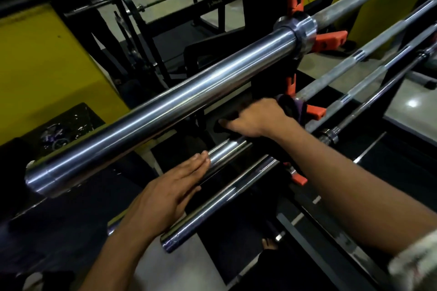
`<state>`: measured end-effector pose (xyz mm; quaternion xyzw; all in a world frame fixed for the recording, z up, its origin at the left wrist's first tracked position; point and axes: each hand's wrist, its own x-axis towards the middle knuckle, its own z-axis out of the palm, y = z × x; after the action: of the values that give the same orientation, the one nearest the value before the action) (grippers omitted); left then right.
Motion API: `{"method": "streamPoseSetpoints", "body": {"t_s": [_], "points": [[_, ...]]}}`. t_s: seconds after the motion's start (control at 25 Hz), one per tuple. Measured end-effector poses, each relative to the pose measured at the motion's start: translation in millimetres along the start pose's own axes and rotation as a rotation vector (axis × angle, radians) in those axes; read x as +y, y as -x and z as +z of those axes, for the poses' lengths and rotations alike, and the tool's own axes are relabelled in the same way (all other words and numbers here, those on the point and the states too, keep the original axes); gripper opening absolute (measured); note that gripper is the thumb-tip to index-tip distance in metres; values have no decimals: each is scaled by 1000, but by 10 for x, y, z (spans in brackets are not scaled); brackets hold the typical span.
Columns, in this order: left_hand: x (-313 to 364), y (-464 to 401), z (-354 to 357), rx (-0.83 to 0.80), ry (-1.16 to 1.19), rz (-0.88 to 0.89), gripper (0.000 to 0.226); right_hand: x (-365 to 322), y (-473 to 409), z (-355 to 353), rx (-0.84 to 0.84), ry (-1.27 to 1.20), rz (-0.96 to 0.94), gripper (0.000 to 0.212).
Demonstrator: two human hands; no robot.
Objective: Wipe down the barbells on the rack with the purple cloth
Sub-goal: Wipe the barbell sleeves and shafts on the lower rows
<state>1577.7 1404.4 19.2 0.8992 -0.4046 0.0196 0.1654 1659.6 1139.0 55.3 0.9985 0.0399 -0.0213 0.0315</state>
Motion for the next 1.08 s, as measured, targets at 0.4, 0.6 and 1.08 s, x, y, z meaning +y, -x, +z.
{"method": "streamPoseSetpoints", "body": {"t_s": [0.4, 0.6, 1.08], "points": [[-62, -17, 18, 12, 41, 14, 69, 111, 281, 477, 379, -157, -41, 56], [-62, -2, -1, 4, 61, 2, 74, -21, 248, 487, 525, -336, 104, 46], [-69, -13, -18, -5, 45, 0, 70, -924, 539, 864, 667, -1947, 818, 54]]}}
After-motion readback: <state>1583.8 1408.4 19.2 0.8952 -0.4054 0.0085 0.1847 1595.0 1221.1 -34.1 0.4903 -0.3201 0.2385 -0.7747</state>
